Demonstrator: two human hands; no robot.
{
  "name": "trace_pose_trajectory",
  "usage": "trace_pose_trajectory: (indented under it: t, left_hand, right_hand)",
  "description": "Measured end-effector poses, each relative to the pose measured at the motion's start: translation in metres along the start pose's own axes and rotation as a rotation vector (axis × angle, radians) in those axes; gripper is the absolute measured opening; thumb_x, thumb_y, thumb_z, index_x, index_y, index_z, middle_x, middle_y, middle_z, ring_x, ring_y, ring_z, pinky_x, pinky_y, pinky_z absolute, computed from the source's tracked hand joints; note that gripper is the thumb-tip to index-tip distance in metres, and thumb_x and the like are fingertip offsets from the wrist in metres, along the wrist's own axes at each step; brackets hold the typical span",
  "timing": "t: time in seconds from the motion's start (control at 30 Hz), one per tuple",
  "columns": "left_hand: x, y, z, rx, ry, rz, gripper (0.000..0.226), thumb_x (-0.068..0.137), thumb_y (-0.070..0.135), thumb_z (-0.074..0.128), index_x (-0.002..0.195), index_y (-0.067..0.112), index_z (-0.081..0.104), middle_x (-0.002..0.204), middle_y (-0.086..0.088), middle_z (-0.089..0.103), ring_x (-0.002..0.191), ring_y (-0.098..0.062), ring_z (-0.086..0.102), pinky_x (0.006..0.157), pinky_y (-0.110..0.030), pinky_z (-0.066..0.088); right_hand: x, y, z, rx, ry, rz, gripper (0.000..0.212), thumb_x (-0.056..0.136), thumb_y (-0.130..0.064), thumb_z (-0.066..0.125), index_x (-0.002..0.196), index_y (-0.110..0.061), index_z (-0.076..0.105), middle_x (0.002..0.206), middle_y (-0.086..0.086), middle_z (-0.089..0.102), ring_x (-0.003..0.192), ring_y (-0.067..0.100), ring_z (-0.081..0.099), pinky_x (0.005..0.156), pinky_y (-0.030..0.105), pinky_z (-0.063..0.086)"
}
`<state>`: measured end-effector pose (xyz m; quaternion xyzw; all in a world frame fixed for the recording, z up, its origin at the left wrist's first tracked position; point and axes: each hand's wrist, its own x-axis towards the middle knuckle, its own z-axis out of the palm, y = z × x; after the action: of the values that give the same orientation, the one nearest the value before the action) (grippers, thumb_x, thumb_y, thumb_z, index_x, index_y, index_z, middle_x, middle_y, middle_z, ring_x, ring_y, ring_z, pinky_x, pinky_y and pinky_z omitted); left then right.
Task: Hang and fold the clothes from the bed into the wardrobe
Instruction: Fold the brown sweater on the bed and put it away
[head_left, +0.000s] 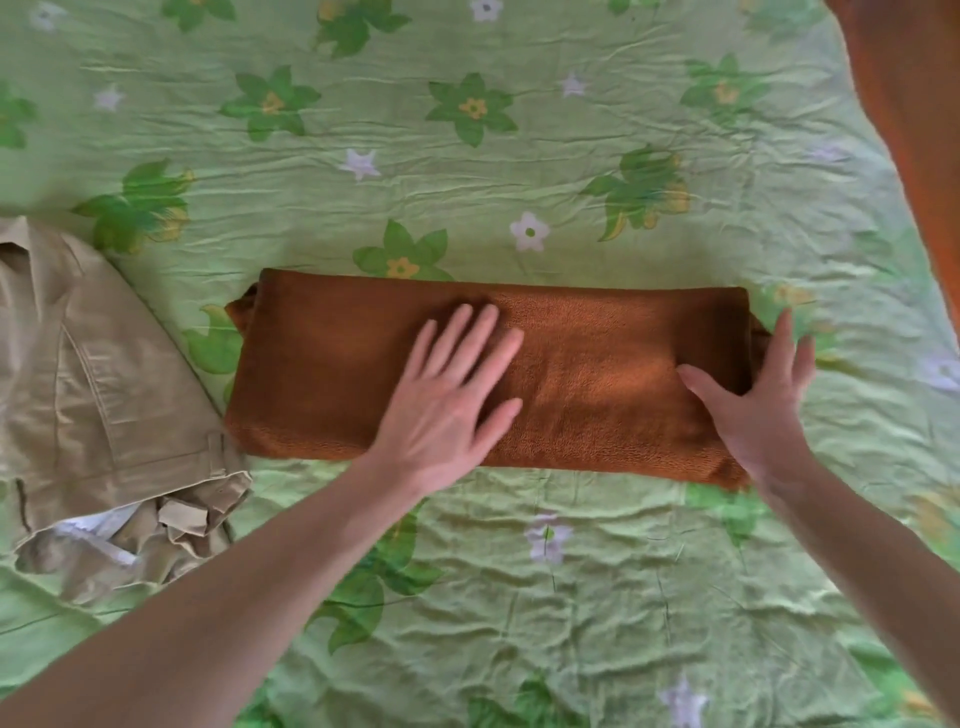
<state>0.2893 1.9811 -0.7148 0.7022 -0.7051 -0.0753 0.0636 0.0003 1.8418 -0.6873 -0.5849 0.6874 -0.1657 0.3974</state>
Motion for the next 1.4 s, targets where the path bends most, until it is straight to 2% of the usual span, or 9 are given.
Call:
trace_pose_trajectory:
  t: [0.1,0.23,0.37,0.53,0.73,0.93,1.1,1.27,1.4]
  left_hand:
    - [0.007,0.010,0.013,0.025,-0.064,0.009,0.070,0.108,0.063,0.021,0.168,0.029,0.011,0.176,-0.008,0.003,0.163,-0.029,-0.001,0.130,-0.055,0.009]
    - [0.010,0.008,0.007,0.001,-0.130,0.008,0.072,0.104,0.064,0.017,0.168,0.030,0.013,0.176,-0.008,0.003,0.163,-0.030,-0.002,0.130,-0.055,0.008]
    - [0.012,0.017,-0.017,-0.230,-0.092,-0.027,0.073,0.103,0.063,0.027,0.165,0.024,0.028,0.174,-0.007,0.021,0.162,-0.027,0.008,0.131,-0.051,0.014]
    - [0.009,0.048,-0.065,-1.059,-0.043,-0.259,0.058,0.108,0.053,0.045,0.160,0.029,0.038,0.155,0.008,0.052,0.140,0.001,0.044,0.118,-0.029,0.037]
    - [0.007,0.044,-0.125,-1.697,0.016,-0.523,0.051,0.109,0.055,0.041,0.150,0.027,0.051,0.120,0.016,0.075,0.111,-0.003,0.072,0.094,-0.026,0.059]
    - [-0.026,-0.022,-0.124,-1.391,0.200,-0.709,0.021,0.097,0.021,0.072,0.117,0.027,0.070,0.106,0.002,0.079,0.102,-0.018,0.075,0.095,-0.037,0.059]
    - [-0.042,-0.070,-0.123,-1.356,0.248,-0.776,0.020,0.101,0.021,0.066,0.114,0.036,0.070,0.107,0.009,0.079,0.098,-0.008,0.075,0.088,-0.026,0.059]
    - [-0.046,-0.110,-0.113,-1.246,0.272,-0.882,0.012,0.100,0.022,0.068,0.107,0.032,0.070,0.087,0.016,0.078,0.082,-0.003,0.075,0.065,-0.013,0.055]
    - [-0.051,-0.132,-0.097,-1.077,0.327,-1.109,0.036,0.096,0.035,0.072,0.129,0.026,0.062,0.106,0.005,0.072,0.096,-0.018,0.072,0.086,-0.037,0.060]
  right_hand:
    - [0.004,-0.006,-0.011,0.302,0.014,0.306,0.119,0.066,-0.036,0.097,0.160,-0.029,0.024,0.151,0.013,0.048,0.123,0.033,0.063,0.100,0.058,0.054]
    - [-0.004,-0.029,-0.025,0.382,-0.258,0.411,0.076,0.065,-0.025,0.092,0.133,-0.010,0.061,0.113,0.010,0.078,0.094,0.029,0.078,0.083,0.044,0.061]
    - [-0.029,-0.052,-0.029,0.162,-0.150,0.202,0.068,0.083,-0.012,0.085,0.141,-0.024,0.051,0.114,0.006,0.074,0.095,0.029,0.076,0.084,0.046,0.061]
    - [-0.079,-0.113,-0.015,-0.184,-0.009,-0.131,0.072,0.091,-0.027,0.072,0.153,-0.030,0.035,0.100,0.004,0.069,0.088,0.031,0.067,0.078,0.045,0.055]
    - [-0.136,-0.175,0.035,-0.046,-0.304,-0.365,0.090,0.097,-0.038,0.064,0.162,-0.046,0.002,0.115,-0.024,0.070,0.093,0.008,0.074,0.080,0.037,0.062]
    - [-0.146,-0.166,0.073,0.172,-0.734,-0.406,0.061,0.109,-0.032,0.045,0.164,-0.036,0.019,0.157,-0.025,0.042,0.134,-0.014,0.046,0.111,0.015,0.039]
    - [-0.125,-0.137,0.098,-0.180,-0.250,-0.738,0.047,0.109,-0.031,0.048,0.156,-0.030,0.044,0.160,-0.007,0.041,0.150,0.009,0.035,0.121,0.038,0.036]
    - [-0.106,-0.130,0.140,-0.556,-0.317,-0.770,0.068,0.105,-0.069,0.024,0.164,-0.044,0.000,0.174,-0.007,-0.009,0.159,0.019,-0.016,0.129,0.049,0.006]
    - [-0.106,-0.135,0.184,-0.638,-0.285,-0.795,0.071,0.105,-0.068,0.025,0.165,-0.039,0.002,0.175,-0.003,-0.005,0.160,0.026,-0.014,0.130,0.052,0.007]
